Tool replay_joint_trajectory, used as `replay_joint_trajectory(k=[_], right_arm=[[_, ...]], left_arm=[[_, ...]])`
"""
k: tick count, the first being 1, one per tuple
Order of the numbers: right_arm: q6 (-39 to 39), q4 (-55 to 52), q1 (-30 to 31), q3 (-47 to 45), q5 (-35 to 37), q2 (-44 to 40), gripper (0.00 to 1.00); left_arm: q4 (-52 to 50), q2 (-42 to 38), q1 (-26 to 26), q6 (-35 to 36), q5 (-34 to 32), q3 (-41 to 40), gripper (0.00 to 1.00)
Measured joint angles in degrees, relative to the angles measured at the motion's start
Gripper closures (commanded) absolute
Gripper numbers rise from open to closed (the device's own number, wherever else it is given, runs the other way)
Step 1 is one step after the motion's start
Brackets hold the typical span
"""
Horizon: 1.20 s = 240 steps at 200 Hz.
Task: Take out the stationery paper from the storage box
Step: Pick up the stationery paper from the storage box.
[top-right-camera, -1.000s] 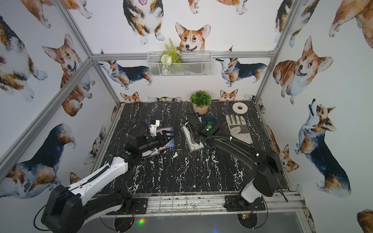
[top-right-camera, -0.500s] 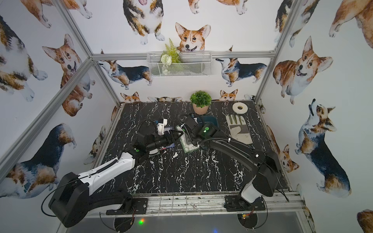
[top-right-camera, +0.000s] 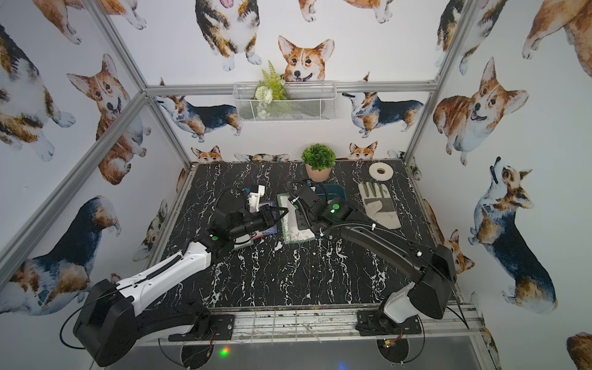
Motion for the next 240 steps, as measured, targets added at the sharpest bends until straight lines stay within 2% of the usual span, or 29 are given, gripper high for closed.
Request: replay_joint_trajectory(k=[16,22,27,53,75,92,101,109,136,152,181,211,240], right_arm=[[-1.20,1.05,0.00,-1.95,-0.09,-4.55,0.48],[-1.42,1.86,0.00,-3.15,-0.24,-6.84,0.31],[-1.62,2.93,0.00,-4.48,-0.63,-8.98,0.21],[-3.08,12.98,0.00,-17.11,-3.61,-24.15,0.00],[-3.13,24.98,-0.66,-30.29,-9.27,-38.45,0.00],[-2.49,31.98,-2.82,-35.89,-14.53,-45.13,0.00],[-1.79,34.05,-4.66,-36.98,-16.83,-46.93,0.04],[-1.14,35.82,-6.19,-37.33,-19.32,-47.54,0.13],[1.03,40.11,-9.16,-37.53,-27.91,-44.48,0.25],[2.05,40.98,-9.55,-36.92,-32.17,-40.74,0.26],[2.01,41.83,-9.73,-34.05,-36.83,-36.30,0.26],[1.77,42.25,-9.79,-31.89,-39.50,-33.94,0.36],[1.60,42.77,-9.84,-30.86,-41.07,-32.02,0.61]], left_arm=[[-2.75,-2.01,0.33,2.45,0.81,1.27,1.00],[-3.30,-2.73,0.70,3.37,1.55,1.49,1.00],[-3.43,-3.28,1.11,3.91,2.45,1.49,1.00],[1.55,-5.05,4.83,2.40,9.03,-1.42,1.00],[10.08,-4.76,6.95,-2.99,14.67,-4.31,1.00],[17.16,-3.91,7.02,-6.71,18.27,-4.63,1.00],[21.18,-3.37,7.02,-8.72,19.80,-4.87,1.00],[24.96,-2.80,7.02,-10.75,20.72,-5.16,1.00],[36.85,-0.15,6.43,-17.31,22.67,-5.86,1.00],[41.97,1.46,5.77,-20.06,23.26,-5.86,1.00],[45.92,3.26,4.26,-22.67,23.45,-5.79,1.00],[47.78,3.34,3.02,-23.34,23.67,-5.05,1.00],[47.84,3.34,2.45,-23.32,23.69,-4.87,1.00]])
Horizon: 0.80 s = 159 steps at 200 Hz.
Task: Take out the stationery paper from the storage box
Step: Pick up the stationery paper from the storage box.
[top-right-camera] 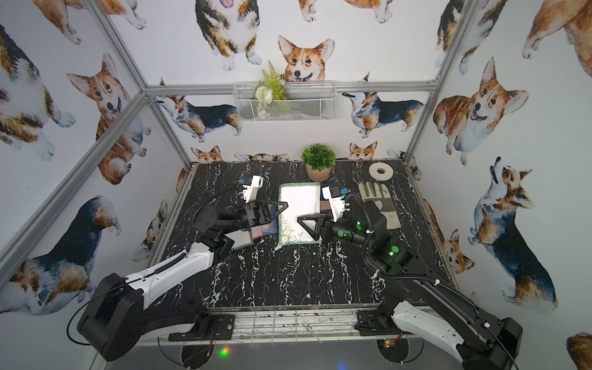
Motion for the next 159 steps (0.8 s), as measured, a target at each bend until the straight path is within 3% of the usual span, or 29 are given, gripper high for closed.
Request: replay_joint_trajectory(k=[44,80,83,91,100,107,108,111,112,117,138,145,148,155,157,159], right_arm=[[-0.11,0.20,0.00,0.52,-0.81,0.33,1.00],[-1.53,-1.03,0.04,0.79,0.35,-2.08,1.00],[-1.60,-1.22,0.04,0.79,0.42,-2.27,0.96],[-1.95,-1.66,0.07,0.79,0.46,-2.78,0.61],[-2.40,-2.16,0.09,0.83,0.94,-3.39,0.53],[-2.58,-2.69,0.00,0.94,2.29,-3.98,0.62],[-2.58,-2.73,-0.02,0.96,2.62,-4.09,0.72],[-2.60,-2.78,-0.07,1.03,3.30,-4.28,0.76],[-2.62,-2.78,-0.13,1.05,3.61,-4.35,0.84],[-3.04,-2.78,-0.31,1.18,4.07,-4.63,1.00],[-4.11,-3.41,-0.26,1.81,4.94,-4.83,1.00],[-4.26,-3.80,-0.26,2.19,5.07,-4.55,0.82],[-3.93,-3.96,-0.26,2.36,5.07,-4.37,0.80],[-4.61,-4.31,-0.28,2.73,5.09,-3.98,0.91],[-4.59,-4.37,-0.28,2.80,5.09,-3.91,1.00],[-4.44,-4.48,-0.28,2.93,5.09,-3.74,1.00]], left_arm=[[-0.02,0.00,-0.02,0.04,-0.02,0.00,1.00],[-0.20,0.00,-0.31,0.44,-0.07,-0.09,1.00],[-0.20,0.00,-0.33,0.46,-0.07,-0.09,1.00],[-0.24,0.02,-0.39,0.50,0.26,-0.09,1.00],[-0.24,0.07,-0.42,0.63,0.37,-0.09,1.00],[-0.31,0.11,-0.24,0.68,0.33,-0.09,1.00],[-0.31,0.13,-0.22,0.70,0.26,-0.09,1.00],[-0.31,0.13,-0.17,0.70,0.17,-0.09,1.00],[-0.33,0.15,-0.15,0.70,0.11,-0.09,1.00],[-0.39,0.22,-0.13,0.70,-0.02,-0.09,1.00],[-0.50,0.35,-0.24,0.74,0.33,-0.09,1.00],[-0.59,0.37,-0.24,0.79,0.31,-0.09,1.00],[-0.59,0.37,-0.24,0.81,0.26,-0.09,1.00],[-0.59,0.37,-0.24,0.85,0.20,-0.09,1.00],[-0.59,0.37,-0.24,0.85,0.20,-0.09,1.00],[-0.61,0.37,-0.24,0.85,0.17,-0.09,1.00]])
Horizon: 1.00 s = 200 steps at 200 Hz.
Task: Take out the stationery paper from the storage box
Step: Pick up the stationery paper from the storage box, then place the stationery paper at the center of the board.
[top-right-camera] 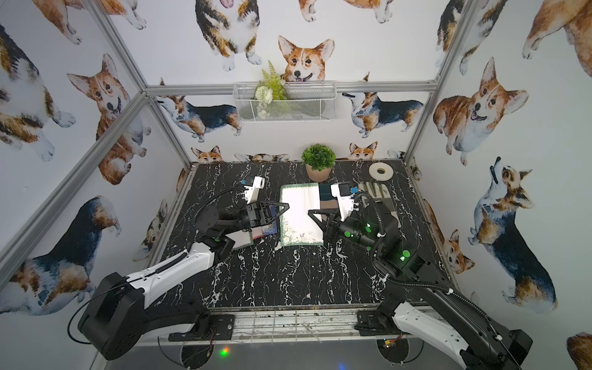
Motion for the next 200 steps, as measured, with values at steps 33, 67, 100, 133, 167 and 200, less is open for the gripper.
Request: replay_joint_trajectory(k=[33,67,100,133,167,200], right_arm=[[-0.26,-1.27,0.00,1.05,0.15,1.42,0.66],[-0.31,-2.49,0.00,1.62,1.73,1.49,0.16],[-1.49,-5.92,0.00,2.14,4.96,1.14,0.06],[-2.82,-10.01,-0.02,2.93,8.92,2.08,0.02],[-3.02,-13.09,-0.04,2.99,10.91,4.59,0.00],[-3.21,-14.93,-0.17,2.99,13.14,6.56,0.00]], left_arm=[[-2.47,-0.72,0.09,0.92,0.26,0.20,1.00],[-17.92,-5.86,0.61,8.90,-0.26,2.64,1.00],[-47.34,-12.13,1.57,24.98,-8.63,11.23,1.00],[-61.18,-12.26,12.20,31.65,-12.07,10.01,1.00],[-64.37,-8.09,21.57,30.64,-9.35,3.28,1.00],[-64.26,-3.80,23.47,32.52,-8.07,3.78,1.00]])
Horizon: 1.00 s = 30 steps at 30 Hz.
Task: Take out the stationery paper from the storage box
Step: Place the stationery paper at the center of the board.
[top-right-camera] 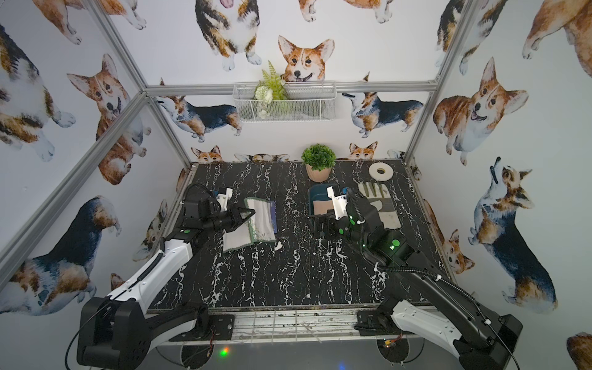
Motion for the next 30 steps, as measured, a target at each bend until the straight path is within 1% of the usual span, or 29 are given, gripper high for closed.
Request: replay_joint_trajectory(k=[2,5,10,13,18,20,26,27,28,30], right_arm=[[-0.17,-0.66,-0.66,0.00,0.83,1.29,0.00],[-0.17,-3.98,-3.21,0.96,2.29,5.03,0.01],[0.26,-9.81,-9.44,4.81,4.79,14.08,0.03],[-0.02,-13.40,-10.86,7.39,6.40,19.34,0.05],[-2.82,-15.67,-12.37,12.50,8.17,27.93,0.12],[-3.50,-16.59,-13.38,14.82,8.61,31.82,0.13],[-5.86,-17.64,-16.52,21.16,9.09,41.75,0.16],[-6.19,-17.97,-17.11,22.10,9.05,43.23,0.17],[-6.71,-18.25,-17.57,23.15,8.96,44.61,0.19],[-7.56,-18.25,-18.03,25.51,8.85,47.78,0.20]], left_arm=[[-0.48,1.88,0.11,1.51,-0.28,1.27,1.00],[-1.64,5.07,0.20,4.04,-1.27,3.32,1.00],[-4.13,10.67,0.59,7.26,-2.91,7.54,1.00],[-4.09,13.33,0.61,8.74,-3.72,8.37,1.00],[-4.11,15.65,0.63,9.77,-5.95,8.09,0.94],[-4.20,16.02,0.63,10.36,-7.28,7.76,0.91],[-4.66,16.65,0.66,11.85,-11.43,7.15,0.78],[-4.72,16.72,0.66,12.09,-11.93,7.10,0.74],[-4.87,16.74,0.66,12.28,-12.50,7.08,0.64],[-5.46,16.74,0.66,12.90,-13.88,7.10,0.51]])
